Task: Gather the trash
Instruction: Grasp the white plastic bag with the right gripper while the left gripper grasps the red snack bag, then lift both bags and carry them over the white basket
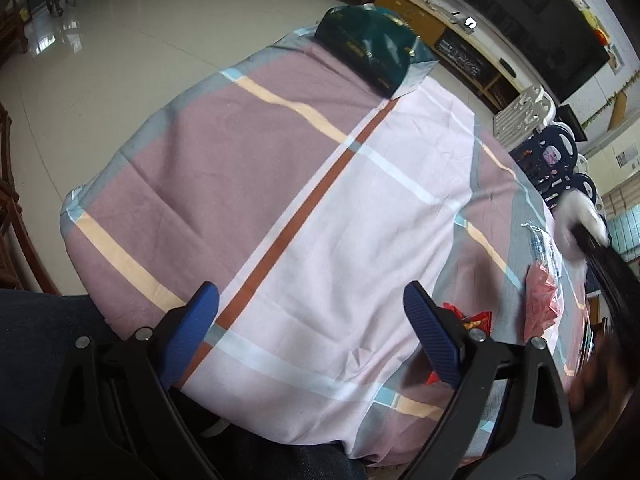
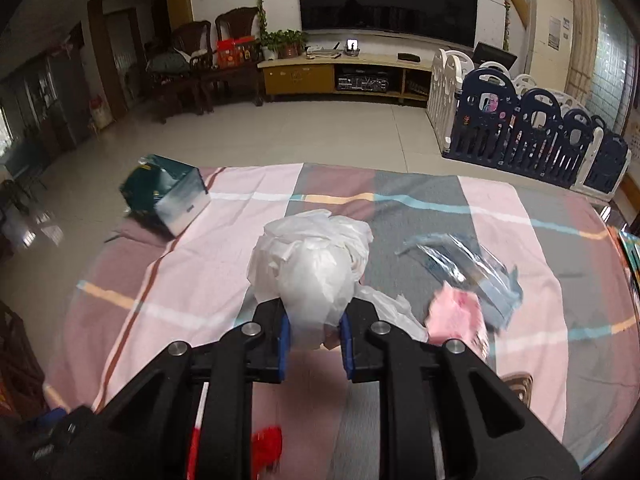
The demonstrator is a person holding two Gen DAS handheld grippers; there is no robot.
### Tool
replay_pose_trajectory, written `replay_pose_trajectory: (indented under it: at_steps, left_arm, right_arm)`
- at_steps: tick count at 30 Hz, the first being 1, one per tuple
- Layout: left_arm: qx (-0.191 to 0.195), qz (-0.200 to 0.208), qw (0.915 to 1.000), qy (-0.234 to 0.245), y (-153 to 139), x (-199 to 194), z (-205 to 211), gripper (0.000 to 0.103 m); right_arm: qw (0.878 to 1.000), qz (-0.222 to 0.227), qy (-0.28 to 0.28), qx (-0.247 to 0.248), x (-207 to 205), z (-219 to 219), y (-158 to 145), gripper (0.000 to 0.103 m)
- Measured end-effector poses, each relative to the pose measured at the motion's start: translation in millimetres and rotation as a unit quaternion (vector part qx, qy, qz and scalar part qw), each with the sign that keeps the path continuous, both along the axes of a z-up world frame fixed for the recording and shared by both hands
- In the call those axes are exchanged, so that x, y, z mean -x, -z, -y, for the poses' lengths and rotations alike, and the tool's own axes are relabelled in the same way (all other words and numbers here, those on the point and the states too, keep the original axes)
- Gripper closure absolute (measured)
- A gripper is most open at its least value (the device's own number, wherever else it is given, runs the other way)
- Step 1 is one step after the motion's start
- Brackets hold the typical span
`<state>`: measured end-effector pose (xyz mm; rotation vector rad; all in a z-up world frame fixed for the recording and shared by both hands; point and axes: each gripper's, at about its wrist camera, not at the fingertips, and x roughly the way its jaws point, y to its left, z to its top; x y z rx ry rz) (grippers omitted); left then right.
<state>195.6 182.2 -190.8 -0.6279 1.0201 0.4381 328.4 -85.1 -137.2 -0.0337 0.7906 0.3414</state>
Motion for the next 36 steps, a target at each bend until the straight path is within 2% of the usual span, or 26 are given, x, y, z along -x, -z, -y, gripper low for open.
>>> replay_pose_trajectory:
  at_steps: [5,9,11,14,15,16,17,18,22,24,29,36]
  left_arm:
    - [0.018,0.024,0.9954,0.092,-3,-14,39,0.013]
    - [0.029,0.021,0.9855,0.166,1,-38,85,0.010]
    - [0.009,0.006,0.9811,0.193,7,-49,106,0.010]
    - [-0.024,-0.024,0.9771,0.210,23,-55,125,0.012]
    - [-0.027,-0.033,0.9762,0.212,28,-56,129,0.016]
    - [-0.028,-0.038,0.9751,0.217,31,-57,132,0.034]
    - [-0.025,-0.036,0.9738,0.223,31,-56,131,0.048]
    - [-0.019,-0.031,0.9723,0.231,32,-56,132,0.053]
    - [-0.016,-0.013,0.9712,0.237,30,-52,130,0.092]
    - [-0.007,-0.007,0.9706,0.241,28,-50,128,0.093]
    - [-0.014,0.012,0.9717,0.235,16,-42,122,0.097]
    - [-0.027,0.050,0.9793,0.194,-16,-26,98,0.098]
  right_arm:
    - [0.998,0.010,0.026,-0.059,91,78,-19,0.082]
    - [0.993,-0.004,0.060,-0.103,143,131,-5,0.082]
    - [0.991,-0.015,0.074,-0.112,160,144,7,0.082]
    - [0.986,-0.041,0.079,-0.140,177,154,22,0.082]
    - [0.986,-0.043,0.076,-0.141,179,154,24,0.082]
    - [0.987,-0.044,0.073,-0.137,180,152,25,0.082]
    - [0.988,-0.045,0.072,-0.129,180,150,27,0.082]
    - [0.989,-0.046,0.074,-0.123,178,149,27,0.082]
    - [0.986,-0.054,0.077,-0.134,177,145,28,0.082]
    - [0.987,-0.054,0.082,-0.128,177,142,26,0.082]
    - [0.986,-0.056,0.096,-0.125,181,142,20,0.082]
    - [0.986,-0.049,0.104,-0.118,187,135,7,0.082]
